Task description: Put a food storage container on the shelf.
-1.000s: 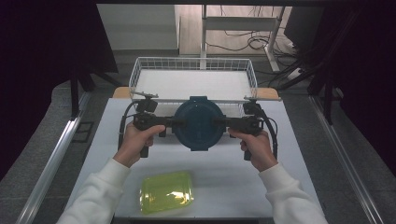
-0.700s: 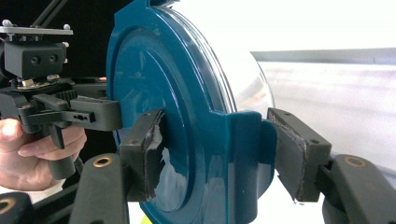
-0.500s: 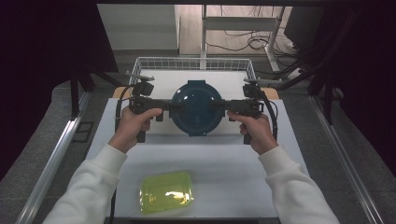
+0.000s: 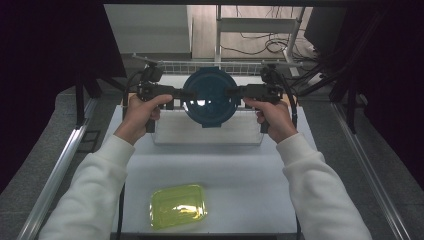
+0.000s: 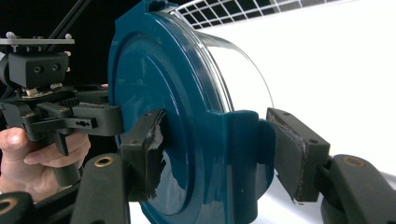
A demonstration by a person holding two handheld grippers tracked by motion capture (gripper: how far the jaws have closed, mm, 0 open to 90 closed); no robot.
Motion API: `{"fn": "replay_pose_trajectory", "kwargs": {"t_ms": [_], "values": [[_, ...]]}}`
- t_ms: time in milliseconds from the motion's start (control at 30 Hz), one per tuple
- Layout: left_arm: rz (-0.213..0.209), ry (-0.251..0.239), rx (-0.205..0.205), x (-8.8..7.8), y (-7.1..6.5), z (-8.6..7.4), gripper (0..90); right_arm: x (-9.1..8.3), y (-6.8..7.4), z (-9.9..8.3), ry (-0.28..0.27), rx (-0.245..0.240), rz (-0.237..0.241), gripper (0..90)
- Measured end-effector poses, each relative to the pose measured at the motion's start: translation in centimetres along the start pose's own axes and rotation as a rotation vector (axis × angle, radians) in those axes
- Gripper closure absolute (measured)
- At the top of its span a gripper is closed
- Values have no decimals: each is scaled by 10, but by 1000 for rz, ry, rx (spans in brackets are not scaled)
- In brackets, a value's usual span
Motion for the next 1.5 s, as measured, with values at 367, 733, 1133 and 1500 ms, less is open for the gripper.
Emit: {"fn": "replay_pose_trajectory", "kwargs": {"t_ms": [367,733,1133,1500], "values": [[-1,-1,-2,3,7,21,407,10,-1,20,0,22,-1,397],[-10,10,-28,11,19,40,406,20,-2,37,-1,36,-22,398],[-16,12,-80,28,42,41,405,36,-20,44,28,73,-51,398],[-15,8,-114,37,53,42,404,45,-33,44,28,117,-69,394]]}}
Point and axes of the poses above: each handheld gripper's, and its own axes: x roughly forward along the jaws, z roughly out of its top, y roughly to its left, the point moved 3 cm from there along x, roughly forward along the jaws, and after that the axes turned 12 degrees about -y, right-handed, at the moved point
